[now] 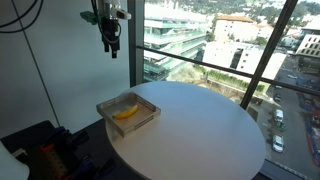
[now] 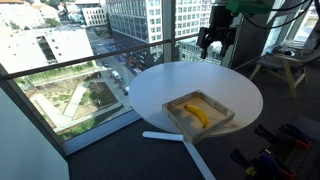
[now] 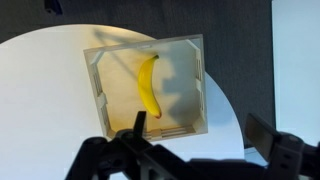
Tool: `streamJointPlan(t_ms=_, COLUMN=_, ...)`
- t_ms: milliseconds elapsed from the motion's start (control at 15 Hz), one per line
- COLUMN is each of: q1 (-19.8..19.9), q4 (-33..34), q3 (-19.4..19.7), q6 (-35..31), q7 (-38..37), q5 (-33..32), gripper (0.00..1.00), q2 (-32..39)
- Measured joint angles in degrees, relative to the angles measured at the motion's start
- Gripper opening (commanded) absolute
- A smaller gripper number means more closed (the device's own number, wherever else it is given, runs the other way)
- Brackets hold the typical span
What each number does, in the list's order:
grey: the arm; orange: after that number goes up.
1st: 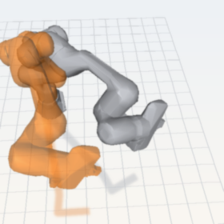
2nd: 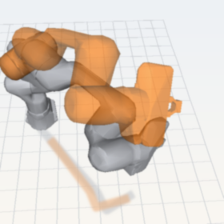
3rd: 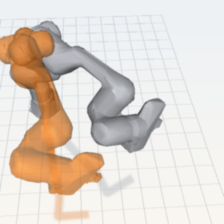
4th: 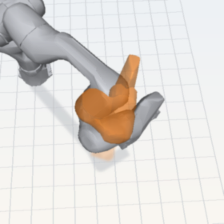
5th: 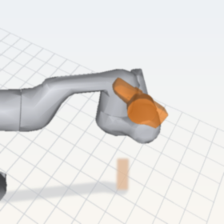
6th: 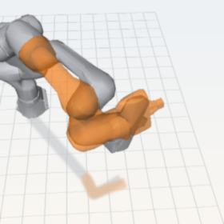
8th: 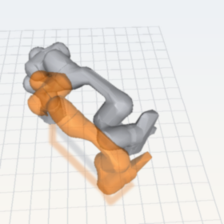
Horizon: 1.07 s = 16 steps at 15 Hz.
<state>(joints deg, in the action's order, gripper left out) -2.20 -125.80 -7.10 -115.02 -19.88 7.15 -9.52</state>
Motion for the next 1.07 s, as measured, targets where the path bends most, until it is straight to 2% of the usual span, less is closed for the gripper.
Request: streamJointPlan(t_ms=1067, q1=-0.37, q4=2.22, q3=0.48, q6=-6.11, q7=-0.01, q5=-2.34, gripper=1.00, q2=10.53)
